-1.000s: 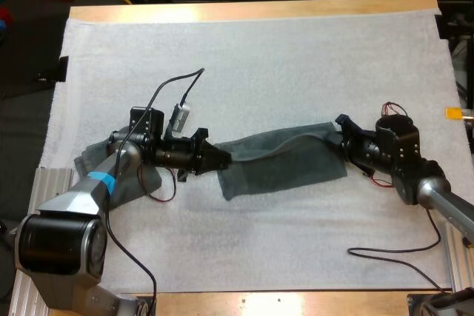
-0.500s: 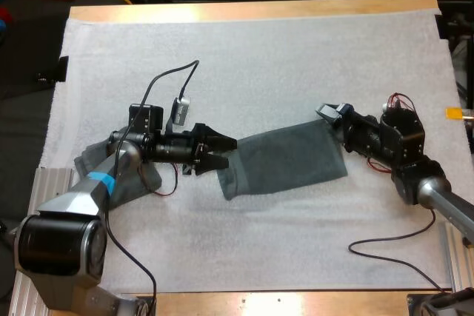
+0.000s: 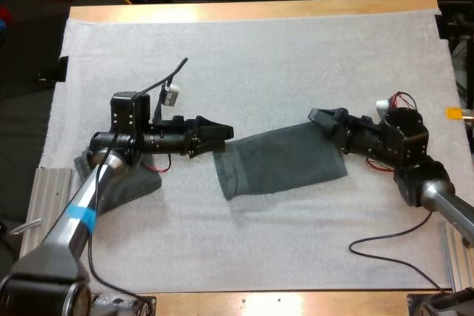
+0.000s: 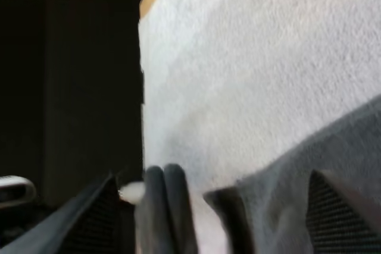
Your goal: Pick towel from pile, fold and stack
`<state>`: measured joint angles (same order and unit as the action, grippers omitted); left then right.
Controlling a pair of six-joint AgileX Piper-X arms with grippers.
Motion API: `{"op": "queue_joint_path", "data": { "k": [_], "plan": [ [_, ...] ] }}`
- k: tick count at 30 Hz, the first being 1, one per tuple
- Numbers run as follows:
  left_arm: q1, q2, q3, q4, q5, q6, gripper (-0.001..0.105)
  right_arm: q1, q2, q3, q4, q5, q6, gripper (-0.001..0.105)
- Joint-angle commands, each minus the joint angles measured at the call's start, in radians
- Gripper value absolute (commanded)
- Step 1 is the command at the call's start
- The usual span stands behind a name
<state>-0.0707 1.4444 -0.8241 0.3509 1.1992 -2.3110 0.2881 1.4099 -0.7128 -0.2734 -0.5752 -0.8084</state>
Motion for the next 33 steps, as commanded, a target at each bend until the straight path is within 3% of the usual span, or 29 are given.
{"op": "queue_joint_path", "data": {
  "k": [1,9,16,20,29,33],
  "plan": [
    [-0.006,-0.03,-0.002,-0.009,-0.016,0.013,0.066,-0.006,-0.022,-0.006,0.047,-0.013,-0.049,0.064],
    [-0.088,-0.149,-0.002,0.047,-0.156,0.055,0.066,-0.006,-0.132,-0.006,0.321,0.022,-0.252,0.064],
    [-0.218,-0.204,-0.002,0.222,-0.381,0.185,0.066,-0.006,-0.241,-0.006,0.493,0.047,-0.364,0.064],
    [-0.287,-0.241,-0.002,0.304,-0.551,0.24,0.066,-0.006,-0.309,-0.006,0.596,0.073,-0.421,0.064],
    [-0.389,-0.365,-0.002,0.457,-0.842,0.297,0.066,-0.006,-0.442,-0.006,0.813,0.176,-0.542,0.064],
    [-0.419,-0.428,-0.002,0.521,-0.929,0.303,0.066,-0.006,-0.486,-0.006,0.871,0.181,-0.565,0.064]
  ]
}}
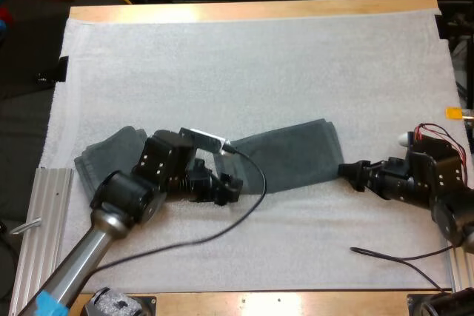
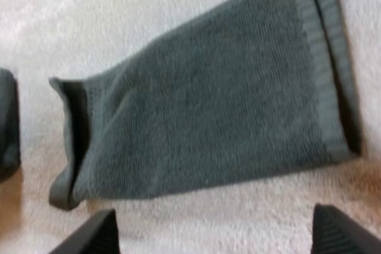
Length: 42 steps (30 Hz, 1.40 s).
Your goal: Pick towel from pile, fold and stack
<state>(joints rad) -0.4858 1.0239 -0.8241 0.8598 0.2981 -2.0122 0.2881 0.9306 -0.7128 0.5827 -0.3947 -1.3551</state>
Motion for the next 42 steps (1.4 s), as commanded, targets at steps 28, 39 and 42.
{"op": "queue_joint_path", "data": {
  "k": [28,39,42],
  "plan": [
    [-0.02,-0.237,-0.002,0.063,-0.108,-0.009,0.066,-0.006,-0.103,-0.006,0.062,0.027,-0.018,0.064],
    [-0.02,-0.237,0.001,0.063,-0.108,-0.009,0.066,-0.006,0.015,-0.006,-0.017,0.099,-0.018,0.064],
    [-0.02,-0.223,0.001,0.059,-0.099,-0.009,0.066,-0.006,0.046,-0.006,-0.017,0.066,-0.018,0.064]
  ]
}}
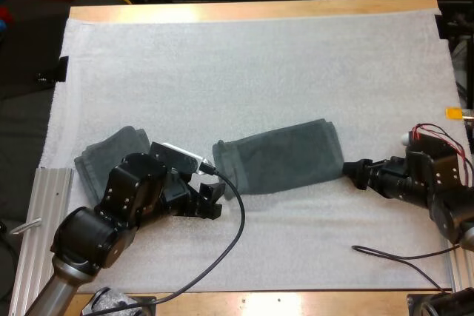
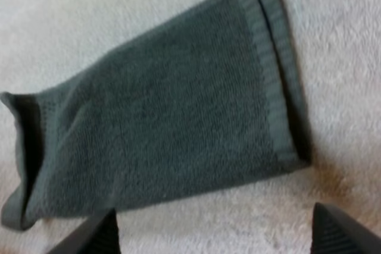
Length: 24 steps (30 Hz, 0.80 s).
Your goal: Pick towel from pile, fold and stack
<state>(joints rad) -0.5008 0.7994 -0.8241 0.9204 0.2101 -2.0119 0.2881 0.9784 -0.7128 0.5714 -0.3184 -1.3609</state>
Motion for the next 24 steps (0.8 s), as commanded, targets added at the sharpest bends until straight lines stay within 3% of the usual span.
{"op": "queue_joint_path", "data": {
  "k": [1,5,10,24],
  "plan": [
    [-0.005,0.017,0.001,-0.006,0.015,-0.006,0.066,-0.006,0.005,-0.006,-0.01,-0.029,-0.012,0.064],
    [-0.005,0.104,0.001,-0.035,0.131,-0.005,0.066,-0.006,0.013,-0.006,-0.027,-0.069,-0.012,0.064],
    [-0.005,0.229,0.001,-0.124,0.22,-0.005,0.066,-0.006,0.013,-0.006,-0.029,-0.078,-0.012,0.064],
    [-0.072,0.551,0.001,-0.296,0.265,0.003,0.066,-0.006,0.013,-0.006,-0.014,-0.083,-0.012,0.064]
  ]
}}
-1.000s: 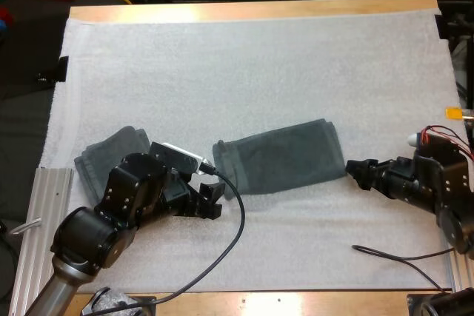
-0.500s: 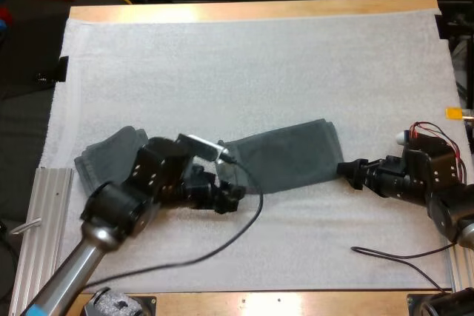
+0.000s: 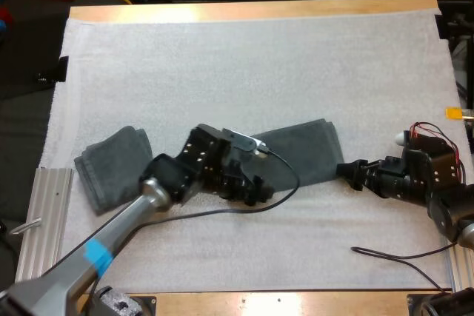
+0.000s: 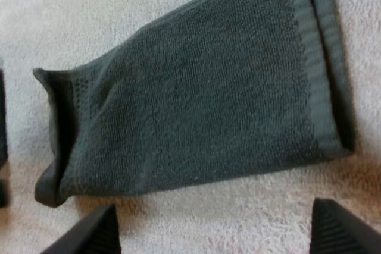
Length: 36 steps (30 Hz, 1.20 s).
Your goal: Pick towel from pile, fold and stack
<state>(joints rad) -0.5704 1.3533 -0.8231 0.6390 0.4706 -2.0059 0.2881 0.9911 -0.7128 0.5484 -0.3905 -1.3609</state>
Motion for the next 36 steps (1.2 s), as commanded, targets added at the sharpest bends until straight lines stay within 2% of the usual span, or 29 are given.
{"op": "queue_joint_path", "data": {
  "k": [1,7,9,11,19,22,28,36],
  "plan": [
    [-0.003,0.027,0.0,-0.014,0.004,-0.005,0.066,-0.006,0.0,-0.006,0.009,-0.011,-0.012,0.064],
    [-0.003,0.138,0.0,-0.018,0.004,0.0,0.066,-0.006,0.0,-0.006,0.01,-0.011,-0.012,0.064],
    [-0.003,0.148,0.0,-0.021,-0.02,0.002,0.066,-0.006,0.0,-0.006,0.01,-0.011,-0.012,0.064],
    [-0.003,0.148,0.0,-0.013,-0.084,0.018,0.066,-0.006,0.0,-0.006,0.01,-0.011,-0.012,0.064],
    [-0.003,0.148,0.0,0.057,-0.231,0.06,0.066,-0.006,0.0,-0.006,0.01,-0.011,-0.012,0.064],
    [-0.003,0.148,0.0,0.077,-0.239,0.077,0.066,-0.006,0.0,-0.006,0.01,-0.011,-0.012,0.064],
    [-0.003,0.148,0.0,0.141,-0.328,0.101,0.066,-0.006,0.0,-0.006,0.01,-0.011,-0.012,0.064],
    [-0.003,0.143,0.0,0.18,-0.339,0.105,0.066,-0.006,0.0,-0.006,0.01,-0.011,-0.012,0.064]
  ]
}}
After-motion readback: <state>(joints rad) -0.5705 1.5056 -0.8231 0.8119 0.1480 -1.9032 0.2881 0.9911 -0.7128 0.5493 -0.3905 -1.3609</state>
